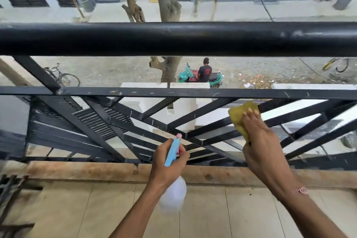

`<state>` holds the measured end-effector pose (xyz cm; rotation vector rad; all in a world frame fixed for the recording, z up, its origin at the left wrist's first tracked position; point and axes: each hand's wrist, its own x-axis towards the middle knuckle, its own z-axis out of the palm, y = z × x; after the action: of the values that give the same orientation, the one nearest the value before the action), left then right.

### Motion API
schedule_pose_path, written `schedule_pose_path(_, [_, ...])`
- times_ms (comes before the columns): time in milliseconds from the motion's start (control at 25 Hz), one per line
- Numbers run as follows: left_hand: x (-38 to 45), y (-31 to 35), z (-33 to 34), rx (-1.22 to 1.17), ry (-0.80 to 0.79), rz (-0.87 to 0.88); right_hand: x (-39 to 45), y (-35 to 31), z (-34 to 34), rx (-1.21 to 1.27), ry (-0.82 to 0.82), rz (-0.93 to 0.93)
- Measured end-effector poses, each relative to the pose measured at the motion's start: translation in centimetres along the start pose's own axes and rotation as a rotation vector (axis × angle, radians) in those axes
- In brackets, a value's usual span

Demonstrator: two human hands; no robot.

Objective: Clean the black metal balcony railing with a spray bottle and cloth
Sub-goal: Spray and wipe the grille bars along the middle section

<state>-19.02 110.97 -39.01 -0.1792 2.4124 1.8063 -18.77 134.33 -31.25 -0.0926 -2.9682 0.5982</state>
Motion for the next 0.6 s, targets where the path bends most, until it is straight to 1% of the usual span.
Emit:
schedule_pose_path(40, [-0.2,-0.5,-0.6,0.022,0.039,-0.011,-0.5,-0.6,0.5,0.191,-0.02,0.104])
schedule_pose_path(160, [-0.7,-1.9,-2.8,0.051,0.113,-0.043,-2.4,-3.3,2.2,0.761,-0.19,0.439])
schedule_pose_path(240, [-0.8,-2.6,-4.0,0.059,0.139,-0.035,-2.9,-4.9,3.4,0.99,-0.226,0.573])
schedule_pose_path(360, [-0.6,-2.8,-5.3,0.054,0.13,-0.06,-3.0,-7.5,4.8,1.095,-0.202,0.649])
schedule_pose_path(520, [-0.4,-2.6,-6.7,0.06,0.108,-0.062,-2.6,-10.5,5.3,1.122,-0.165,0.712])
schedule_pose_path(600, [-0.5,-2.5,-7.0,0.084,0.11,-0.05,-2.7,-11.1,5.6,1.108,-0.159,0.712])
